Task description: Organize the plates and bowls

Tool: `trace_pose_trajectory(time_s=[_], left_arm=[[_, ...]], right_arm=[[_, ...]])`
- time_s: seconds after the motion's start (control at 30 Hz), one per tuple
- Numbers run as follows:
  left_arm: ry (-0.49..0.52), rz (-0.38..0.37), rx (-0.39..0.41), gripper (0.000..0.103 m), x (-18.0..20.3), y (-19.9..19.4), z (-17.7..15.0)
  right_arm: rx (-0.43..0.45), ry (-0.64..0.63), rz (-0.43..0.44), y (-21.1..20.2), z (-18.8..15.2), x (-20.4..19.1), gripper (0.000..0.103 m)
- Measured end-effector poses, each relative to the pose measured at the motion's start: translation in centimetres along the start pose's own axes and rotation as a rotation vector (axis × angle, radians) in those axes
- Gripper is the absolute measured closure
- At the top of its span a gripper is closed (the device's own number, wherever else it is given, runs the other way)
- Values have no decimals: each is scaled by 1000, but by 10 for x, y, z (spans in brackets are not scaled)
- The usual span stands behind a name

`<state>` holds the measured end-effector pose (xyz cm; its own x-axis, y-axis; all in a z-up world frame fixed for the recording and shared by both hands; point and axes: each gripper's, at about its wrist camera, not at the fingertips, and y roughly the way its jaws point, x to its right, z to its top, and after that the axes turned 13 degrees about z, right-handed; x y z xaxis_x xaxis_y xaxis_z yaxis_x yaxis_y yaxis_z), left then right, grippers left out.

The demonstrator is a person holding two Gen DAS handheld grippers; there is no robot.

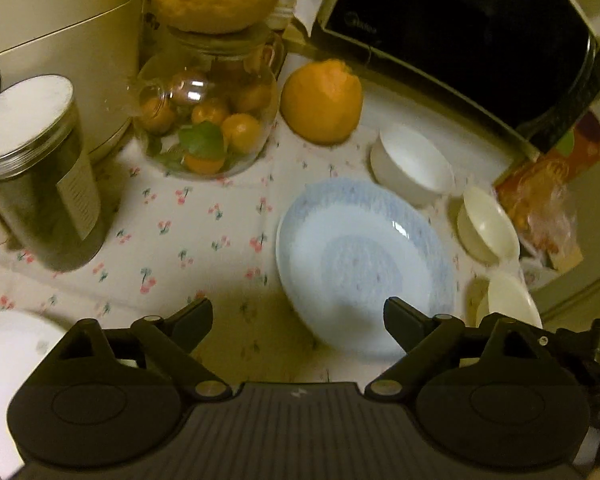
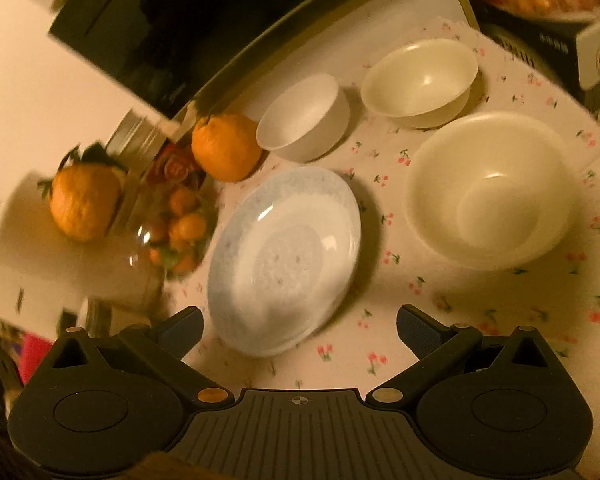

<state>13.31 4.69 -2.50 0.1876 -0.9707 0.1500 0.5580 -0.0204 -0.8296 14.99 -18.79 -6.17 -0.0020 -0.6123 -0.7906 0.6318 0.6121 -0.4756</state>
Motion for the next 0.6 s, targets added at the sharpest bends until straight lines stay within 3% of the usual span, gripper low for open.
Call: trace_pose_trajectory(time_s=[0.4, 0.6], left_arm=[[-55, -67, 31, 40, 0, 39, 7], [-94, -72, 26, 59, 1, 52, 6]], right_arm=[[67, 56, -21, 27, 9, 22, 11], [93, 79, -31, 37, 9, 30, 35]])
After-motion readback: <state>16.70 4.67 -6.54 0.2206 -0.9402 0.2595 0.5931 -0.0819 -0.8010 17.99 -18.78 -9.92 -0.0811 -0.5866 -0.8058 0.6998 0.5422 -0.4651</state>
